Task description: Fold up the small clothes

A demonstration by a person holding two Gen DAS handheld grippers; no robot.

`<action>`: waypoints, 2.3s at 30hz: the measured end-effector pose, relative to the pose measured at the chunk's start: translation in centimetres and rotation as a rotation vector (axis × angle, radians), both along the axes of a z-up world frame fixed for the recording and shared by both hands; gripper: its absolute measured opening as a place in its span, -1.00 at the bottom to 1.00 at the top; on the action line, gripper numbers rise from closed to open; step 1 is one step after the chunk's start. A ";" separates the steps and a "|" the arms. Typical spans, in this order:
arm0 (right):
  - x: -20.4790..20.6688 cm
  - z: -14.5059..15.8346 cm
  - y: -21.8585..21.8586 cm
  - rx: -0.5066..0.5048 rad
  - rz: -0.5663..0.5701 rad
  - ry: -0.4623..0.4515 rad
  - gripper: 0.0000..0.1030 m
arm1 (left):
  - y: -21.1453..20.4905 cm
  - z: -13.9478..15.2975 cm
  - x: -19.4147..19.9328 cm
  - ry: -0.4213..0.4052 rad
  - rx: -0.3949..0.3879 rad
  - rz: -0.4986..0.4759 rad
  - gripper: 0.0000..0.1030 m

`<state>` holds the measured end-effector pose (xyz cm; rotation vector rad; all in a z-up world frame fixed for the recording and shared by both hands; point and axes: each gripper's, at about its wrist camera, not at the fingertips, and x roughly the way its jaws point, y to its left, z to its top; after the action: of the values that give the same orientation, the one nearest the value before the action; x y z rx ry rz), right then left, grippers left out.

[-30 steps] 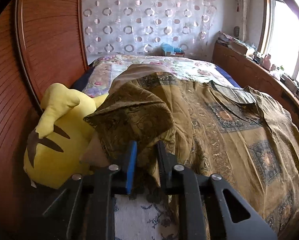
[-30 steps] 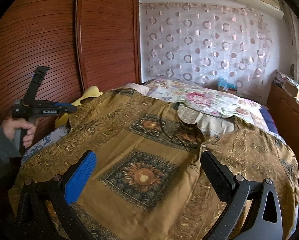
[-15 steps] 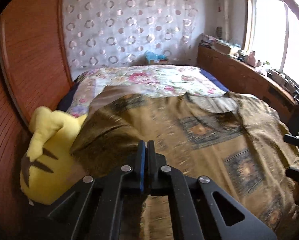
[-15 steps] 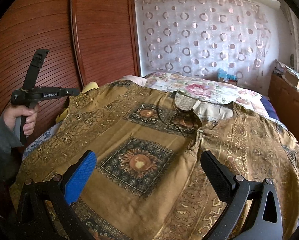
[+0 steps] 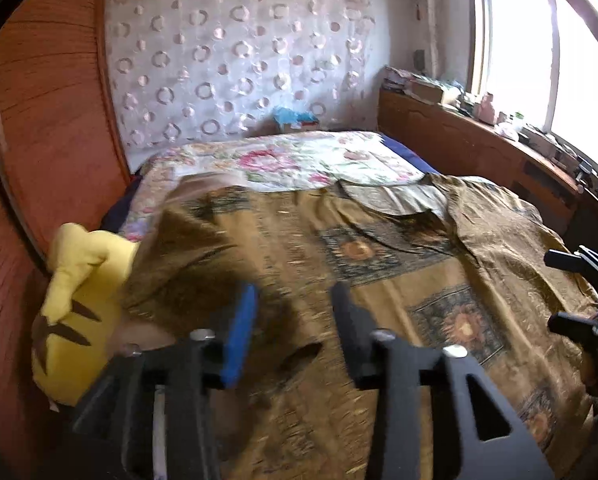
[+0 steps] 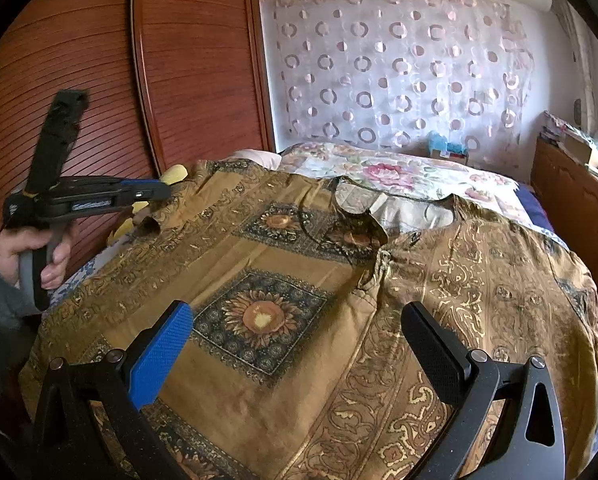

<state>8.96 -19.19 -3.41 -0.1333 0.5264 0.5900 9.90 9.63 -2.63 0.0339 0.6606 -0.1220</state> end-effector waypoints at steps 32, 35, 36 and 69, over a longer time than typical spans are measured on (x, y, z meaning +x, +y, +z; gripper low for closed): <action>3.1 0.3 4.8 -0.080 0.095 0.006 1.00 | 8.9 -5.9 7.1 0.197 0.028 0.187 -0.53; 3.1 0.4 4.4 -0.070 0.086 0.007 1.00 | 8.5 -5.1 6.8 0.167 0.058 0.181 -0.71; 3.0 0.4 4.4 -0.067 0.083 0.008 1.00 | 8.4 -4.9 6.7 0.155 0.065 0.182 -0.73; 2.7 0.3 1.0 -0.038 0.034 0.017 1.00 | -1.6 4.4 7.3 -0.027 0.010 -0.050 -0.91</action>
<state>11.65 -18.17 -3.12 -0.1738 0.5528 0.6144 17.22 8.03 1.81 0.0613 0.6338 -0.1661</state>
